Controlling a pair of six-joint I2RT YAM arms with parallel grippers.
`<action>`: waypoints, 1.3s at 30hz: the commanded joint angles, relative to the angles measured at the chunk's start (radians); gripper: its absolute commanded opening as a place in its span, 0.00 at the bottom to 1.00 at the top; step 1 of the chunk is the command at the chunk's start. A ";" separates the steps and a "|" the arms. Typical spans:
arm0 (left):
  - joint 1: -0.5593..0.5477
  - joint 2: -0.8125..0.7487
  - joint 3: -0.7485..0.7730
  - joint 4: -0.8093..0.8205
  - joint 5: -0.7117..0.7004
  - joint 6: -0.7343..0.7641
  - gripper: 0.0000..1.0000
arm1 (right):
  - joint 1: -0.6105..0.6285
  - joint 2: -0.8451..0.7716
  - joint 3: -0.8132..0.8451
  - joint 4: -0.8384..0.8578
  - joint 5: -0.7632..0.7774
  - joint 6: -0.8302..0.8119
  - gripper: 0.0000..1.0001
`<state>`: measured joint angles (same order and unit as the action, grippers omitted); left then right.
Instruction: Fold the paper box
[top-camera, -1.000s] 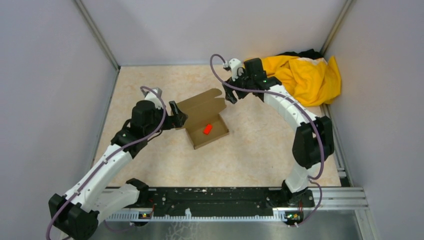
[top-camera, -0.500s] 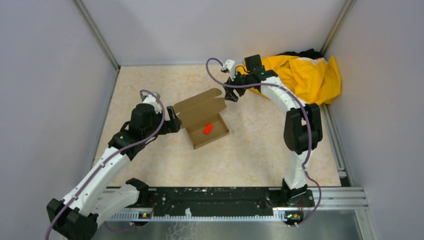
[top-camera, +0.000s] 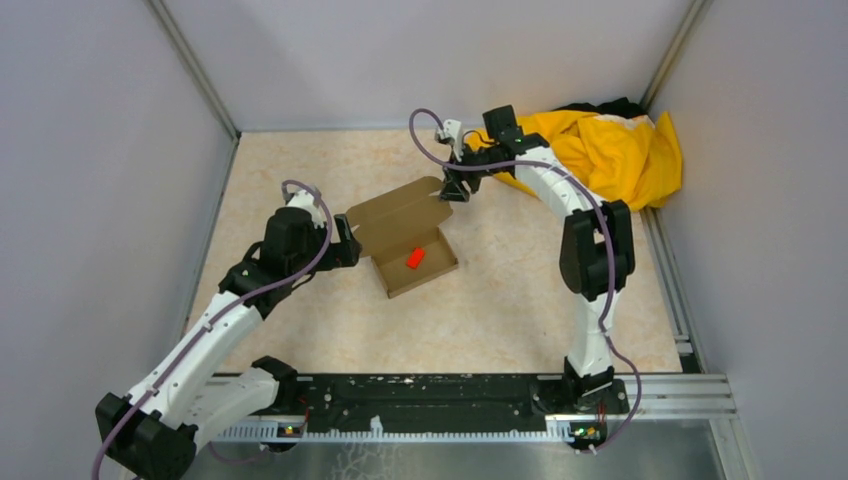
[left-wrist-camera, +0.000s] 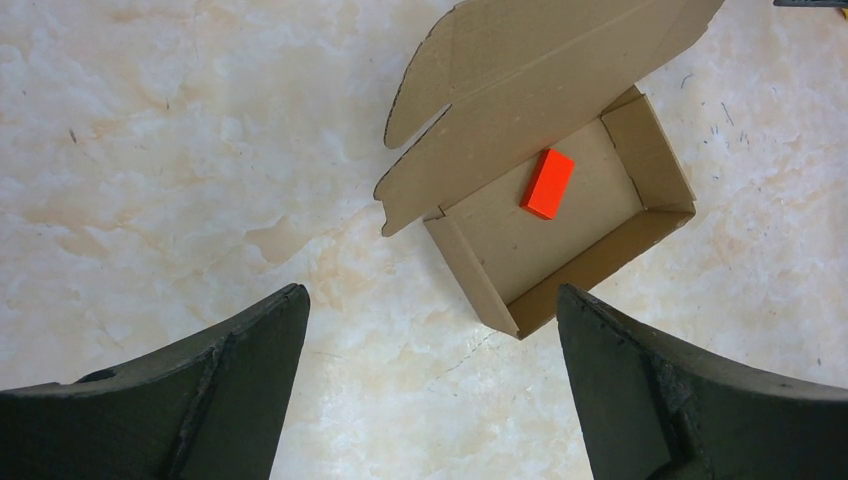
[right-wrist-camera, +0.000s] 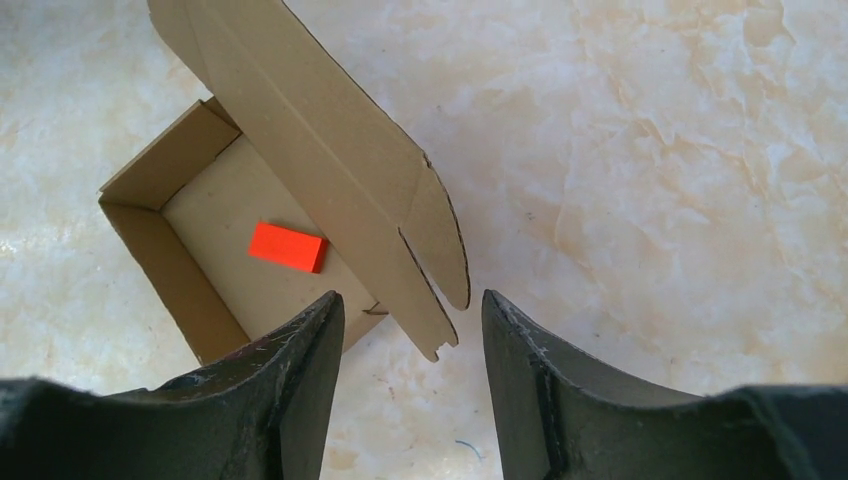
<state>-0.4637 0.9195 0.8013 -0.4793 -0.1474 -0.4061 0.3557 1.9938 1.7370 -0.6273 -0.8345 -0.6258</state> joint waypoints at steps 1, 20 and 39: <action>0.005 -0.001 0.002 -0.006 -0.004 0.006 0.99 | 0.017 0.026 0.068 -0.020 -0.041 -0.035 0.52; 0.008 -0.018 -0.020 -0.009 -0.006 0.007 0.99 | 0.060 0.071 0.059 0.042 0.029 0.006 0.32; 0.010 -0.009 -0.026 0.053 -0.002 -0.008 0.99 | 0.060 -0.076 -0.127 0.076 0.150 0.011 0.04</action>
<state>-0.4618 0.9134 0.7769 -0.4778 -0.1467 -0.4068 0.4061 2.0304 1.6711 -0.5945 -0.7303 -0.6159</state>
